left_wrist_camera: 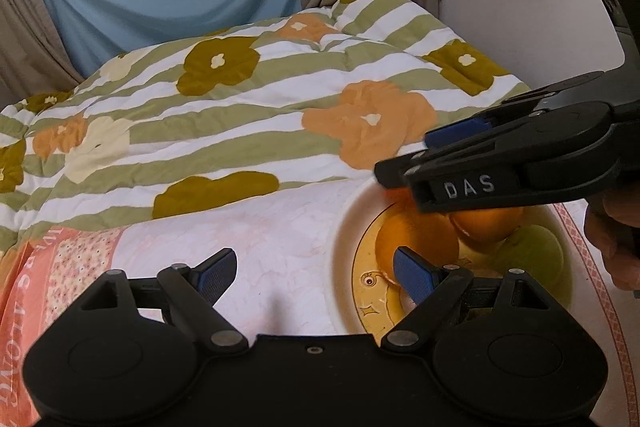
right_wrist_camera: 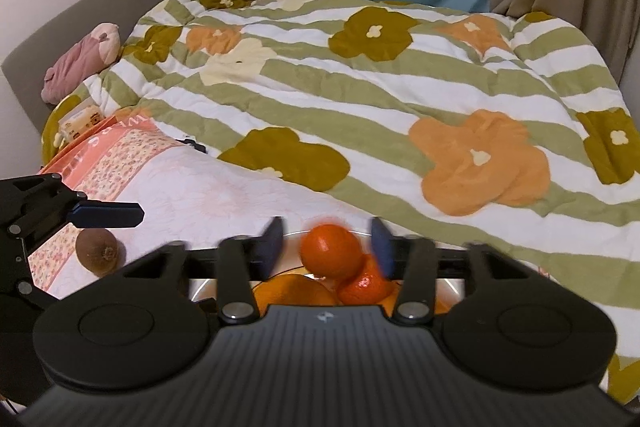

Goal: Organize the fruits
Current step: 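Lower both oranges into the bowl and open both grippers, then move both open grippers toward the kiwi and green apple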

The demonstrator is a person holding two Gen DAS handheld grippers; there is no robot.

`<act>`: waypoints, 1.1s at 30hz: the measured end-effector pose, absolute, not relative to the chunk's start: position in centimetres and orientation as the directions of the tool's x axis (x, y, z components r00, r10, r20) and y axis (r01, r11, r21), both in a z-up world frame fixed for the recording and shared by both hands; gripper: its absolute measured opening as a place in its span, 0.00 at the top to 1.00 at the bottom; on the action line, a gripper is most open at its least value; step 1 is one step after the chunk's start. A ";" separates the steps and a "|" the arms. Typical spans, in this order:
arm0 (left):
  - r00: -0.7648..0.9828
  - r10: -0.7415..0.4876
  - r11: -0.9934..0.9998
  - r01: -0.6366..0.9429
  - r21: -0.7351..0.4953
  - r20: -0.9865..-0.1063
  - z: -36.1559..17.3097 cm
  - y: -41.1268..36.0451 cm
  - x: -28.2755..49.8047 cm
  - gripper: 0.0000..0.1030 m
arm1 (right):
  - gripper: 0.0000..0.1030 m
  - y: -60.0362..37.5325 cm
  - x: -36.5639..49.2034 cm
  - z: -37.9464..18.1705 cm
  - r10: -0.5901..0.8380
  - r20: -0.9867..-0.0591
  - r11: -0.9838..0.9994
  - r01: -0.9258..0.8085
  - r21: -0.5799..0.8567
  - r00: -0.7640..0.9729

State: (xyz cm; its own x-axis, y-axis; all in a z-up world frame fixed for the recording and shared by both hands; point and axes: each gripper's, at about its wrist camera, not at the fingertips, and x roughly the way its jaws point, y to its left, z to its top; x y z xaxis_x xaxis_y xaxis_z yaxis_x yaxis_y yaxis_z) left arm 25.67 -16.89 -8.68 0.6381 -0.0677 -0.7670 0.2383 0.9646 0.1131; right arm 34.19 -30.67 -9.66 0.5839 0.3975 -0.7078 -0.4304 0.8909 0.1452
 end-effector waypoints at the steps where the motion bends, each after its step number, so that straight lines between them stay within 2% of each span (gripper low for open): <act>1: 0.637 -0.066 0.965 0.237 0.113 -0.768 -8.7 -16.8 25.6 0.14 | 0.20 -30.7 34.0 -9.6 0.405 -0.700 0.889 -0.431 0.151 0.589; 5: 0.634 -0.065 0.967 0.230 0.107 -0.771 -8.7 -16.7 25.3 0.14 | 0.09 -31.1 33.6 -9.3 0.395 -0.690 0.899 -0.411 0.153 0.606; 22: 0.659 -0.063 0.970 0.218 0.111 -0.749 -7.0 -16.1 22.9 0.14 | 0.08 -33.2 30.5 -7.3 0.363 -0.674 0.920 -0.361 0.152 0.643; 30: 0.701 -0.056 0.977 0.186 0.106 -0.711 -3.9 -14.5 19.3 0.14 | 0.08 -33.6 26.6 -3.5 0.333 -0.642 0.934 -0.336 0.122 0.691; 33: 0.720 -0.056 0.982 0.165 0.092 -0.692 -2.7 -13.2 17.7 0.14 | 0.05 -33.5 24.6 -2.0 0.310 -0.630 0.943 -0.313 0.110 0.712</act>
